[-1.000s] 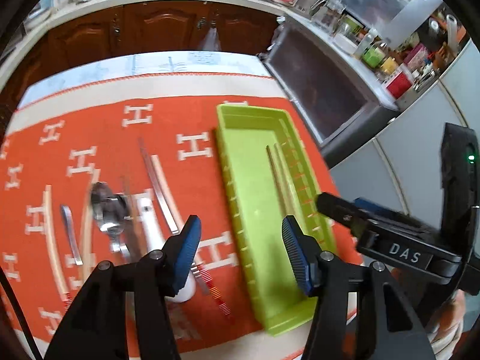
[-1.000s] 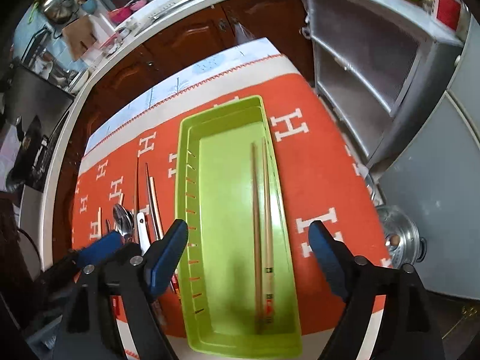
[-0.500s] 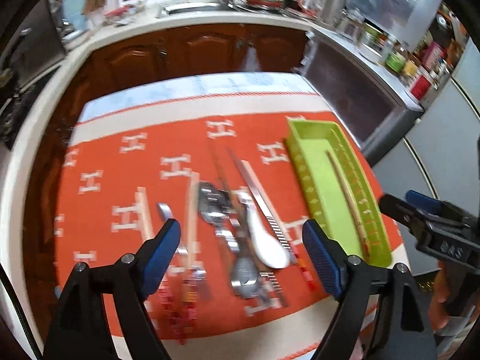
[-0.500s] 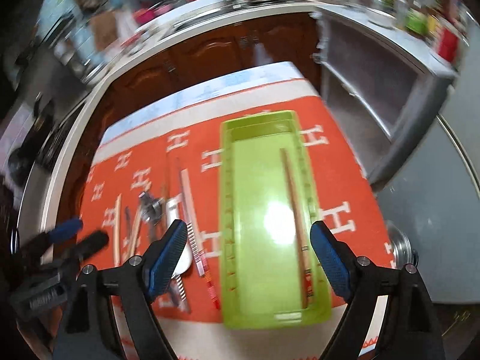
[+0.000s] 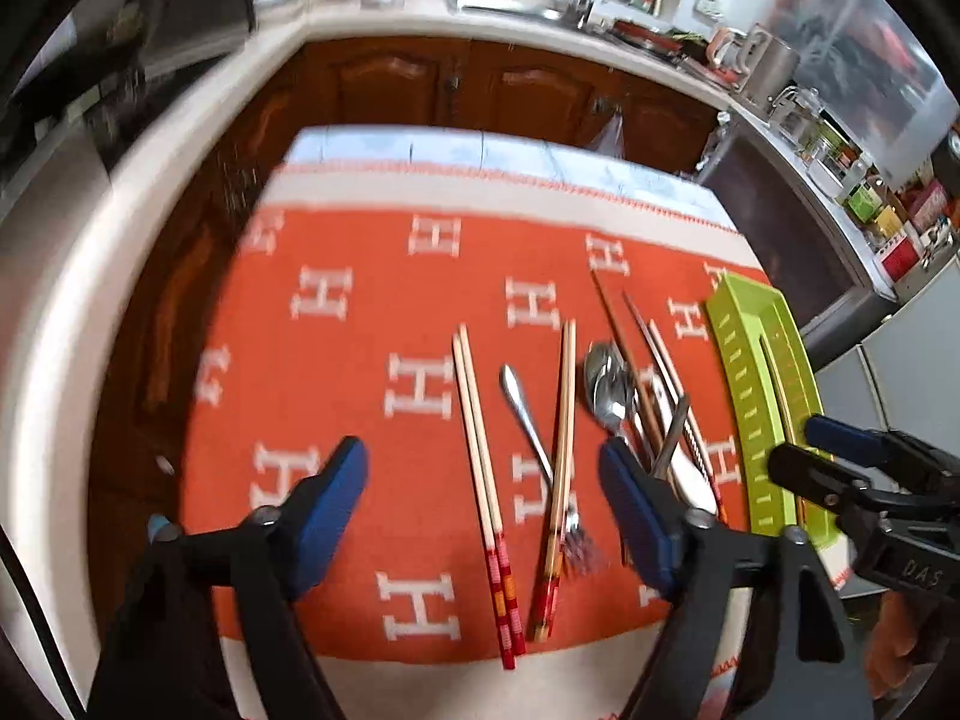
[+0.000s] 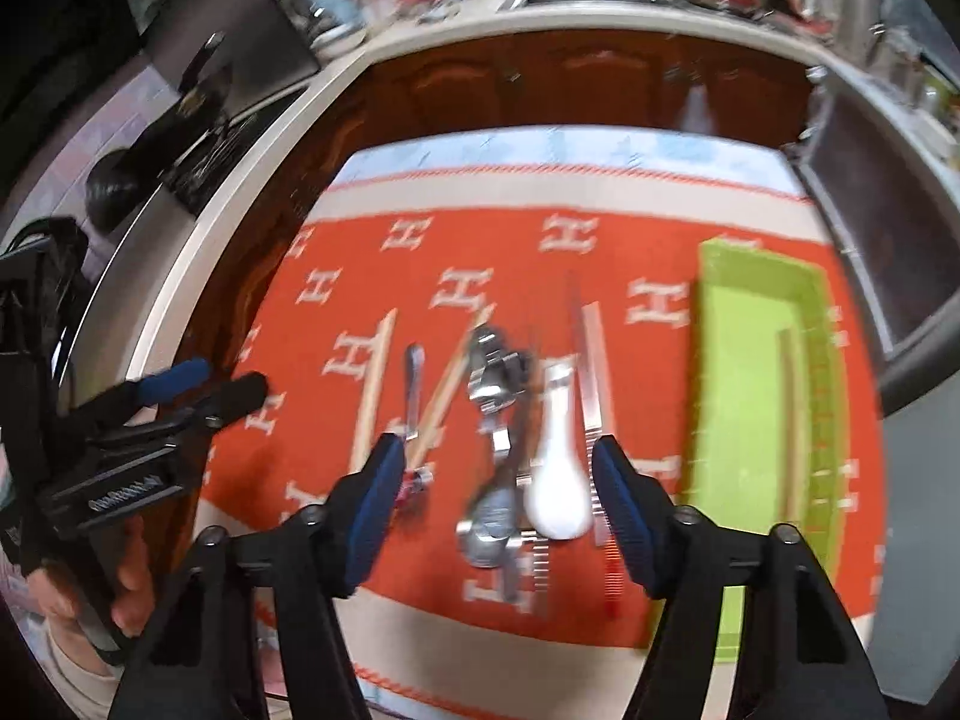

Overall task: Organize utensils
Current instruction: 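Move both open tools back over the remaining utensils, then grasp a light red-tipped chopstick with the left tool while the right tool grasps its partner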

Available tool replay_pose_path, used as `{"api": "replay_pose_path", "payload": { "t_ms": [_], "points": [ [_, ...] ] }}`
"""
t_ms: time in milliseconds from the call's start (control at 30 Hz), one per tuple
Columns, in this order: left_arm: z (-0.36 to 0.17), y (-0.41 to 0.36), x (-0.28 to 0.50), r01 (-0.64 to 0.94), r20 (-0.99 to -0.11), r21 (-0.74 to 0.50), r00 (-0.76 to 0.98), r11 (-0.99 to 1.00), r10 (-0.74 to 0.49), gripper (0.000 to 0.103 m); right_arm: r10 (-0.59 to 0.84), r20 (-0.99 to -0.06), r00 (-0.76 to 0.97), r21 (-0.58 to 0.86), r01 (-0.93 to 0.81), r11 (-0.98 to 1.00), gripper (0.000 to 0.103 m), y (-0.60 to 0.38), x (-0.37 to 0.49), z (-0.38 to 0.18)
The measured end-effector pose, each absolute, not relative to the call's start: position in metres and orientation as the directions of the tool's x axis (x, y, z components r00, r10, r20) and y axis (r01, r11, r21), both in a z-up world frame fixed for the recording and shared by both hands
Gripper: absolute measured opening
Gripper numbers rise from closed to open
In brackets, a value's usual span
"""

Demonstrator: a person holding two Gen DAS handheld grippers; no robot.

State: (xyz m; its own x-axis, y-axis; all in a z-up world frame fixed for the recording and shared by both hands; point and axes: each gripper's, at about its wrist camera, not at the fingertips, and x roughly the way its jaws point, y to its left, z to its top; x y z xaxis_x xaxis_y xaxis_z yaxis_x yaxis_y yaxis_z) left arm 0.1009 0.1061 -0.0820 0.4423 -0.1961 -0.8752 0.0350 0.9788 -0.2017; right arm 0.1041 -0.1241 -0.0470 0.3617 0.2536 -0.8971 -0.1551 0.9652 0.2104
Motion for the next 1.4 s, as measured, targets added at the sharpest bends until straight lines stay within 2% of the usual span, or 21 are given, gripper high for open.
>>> {"api": "replay_pose_path", "payload": {
  "t_ms": [67,133,200,300,400,667,800,1167,1300,1400],
  "points": [
    [-0.102,0.109,0.101,0.016,-0.889,-0.231,0.402,0.973,-0.218,0.063,0.269,-0.903,0.335,0.225,-0.164,0.96,0.062,-0.108,0.107,-0.062],
    [-0.12,0.11,0.101,0.009,-0.902,-0.252,0.359,0.968,-0.238,0.047,0.287,-0.912,0.293,0.246,-0.169,0.954,0.053,-0.094,0.11,-0.08],
    [-0.138,0.108,0.102,0.019,-0.908,-0.269,0.327,0.963,-0.261,0.037,0.292,-0.919,0.265,0.256,-0.163,0.953,0.049,-0.086,0.113,-0.094],
    [-0.162,0.104,0.104,0.013,-0.92,-0.293,0.27,0.956,-0.285,0.014,0.324,-0.915,0.239,0.293,-0.156,0.943,0.042,-0.079,0.114,-0.108],
    [-0.18,0.102,0.106,0.0,-0.921,-0.329,0.222,0.944,-0.32,0.012,0.341,-0.914,0.22,0.315,-0.148,0.938,0.041,-0.076,0.116,-0.121],
    [-0.192,0.089,0.108,0.025,-0.949,-0.221,0.226,0.975,-0.221,0.012,0.344,-0.919,0.193,0.317,-0.158,0.935,0.04,-0.07,0.122,-0.136],
    [-0.191,0.088,0.113,0.02,-0.951,-0.214,0.225,0.977,-0.213,0.012,0.329,-0.926,0.187,0.298,-0.175,0.938,0.04,-0.064,0.12,-0.138],
    [-0.186,0.099,0.108,-0.014,-0.918,-0.343,0.218,0.939,-0.332,0.012,0.321,-0.925,0.205,0.286,-0.184,0.94,0.04,-0.066,0.118,-0.131],
    [-0.188,0.089,0.107,0.016,-0.94,-0.271,0.212,0.962,-0.268,0.012,0.323,-0.925,0.199,0.288,-0.188,0.939,0.04,-0.065,0.116,-0.132],
    [-0.192,0.083,0.109,0.024,-0.942,-0.264,0.207,0.964,-0.263,0.013,0.321,-0.925,0.203,0.284,-0.189,0.94,0.04,-0.064,0.115,-0.132]
  ]
}}
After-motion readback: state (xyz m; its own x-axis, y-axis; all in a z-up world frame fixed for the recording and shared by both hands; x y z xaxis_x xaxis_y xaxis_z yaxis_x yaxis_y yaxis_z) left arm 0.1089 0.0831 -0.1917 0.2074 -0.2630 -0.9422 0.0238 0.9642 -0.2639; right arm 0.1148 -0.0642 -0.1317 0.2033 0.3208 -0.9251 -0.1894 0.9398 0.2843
